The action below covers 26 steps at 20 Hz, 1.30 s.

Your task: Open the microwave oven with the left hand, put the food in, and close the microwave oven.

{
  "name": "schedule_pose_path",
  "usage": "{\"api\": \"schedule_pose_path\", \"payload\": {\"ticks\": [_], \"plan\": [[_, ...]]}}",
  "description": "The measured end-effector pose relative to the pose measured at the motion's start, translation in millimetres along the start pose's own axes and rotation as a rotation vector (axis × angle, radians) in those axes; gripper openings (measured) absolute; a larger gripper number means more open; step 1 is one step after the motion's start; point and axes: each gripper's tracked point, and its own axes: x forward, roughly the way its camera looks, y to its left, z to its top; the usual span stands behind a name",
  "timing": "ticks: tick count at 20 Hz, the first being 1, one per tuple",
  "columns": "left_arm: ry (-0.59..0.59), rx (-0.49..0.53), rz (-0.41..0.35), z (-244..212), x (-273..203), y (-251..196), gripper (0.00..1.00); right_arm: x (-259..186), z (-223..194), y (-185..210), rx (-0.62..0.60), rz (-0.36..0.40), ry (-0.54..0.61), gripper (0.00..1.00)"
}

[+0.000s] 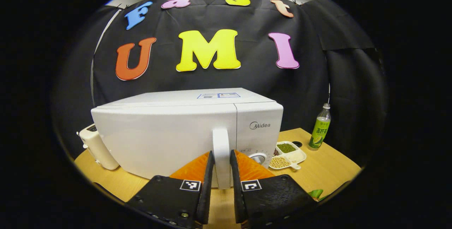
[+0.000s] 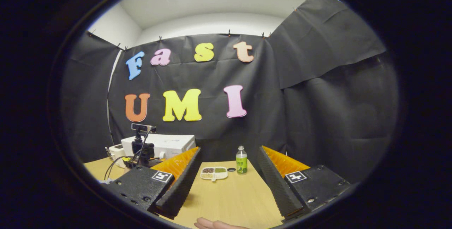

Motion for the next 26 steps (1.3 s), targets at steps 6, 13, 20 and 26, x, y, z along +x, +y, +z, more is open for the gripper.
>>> {"api": "schedule_pose_path", "payload": {"ticks": [6,13,20,26], "plan": [[0.053,-0.131,-0.056,-7,18,-1,0.24,-2,-11,-8,-0.011,-0.019,0.020,0.96],[0.071,-0.109,-0.042,-11,11,0,0.04,-4,-20,-14,-0.005,-0.032,0.048,1.00],[0.011,-0.111,-0.181,-26,-74,18,0.04,3,-39,7,0.002,-0.009,0.091,0.93],[-0.017,-0.093,-0.243,-38,-131,47,0.04,-4,-50,48,-0.010,0.041,0.137,0.99]]}}
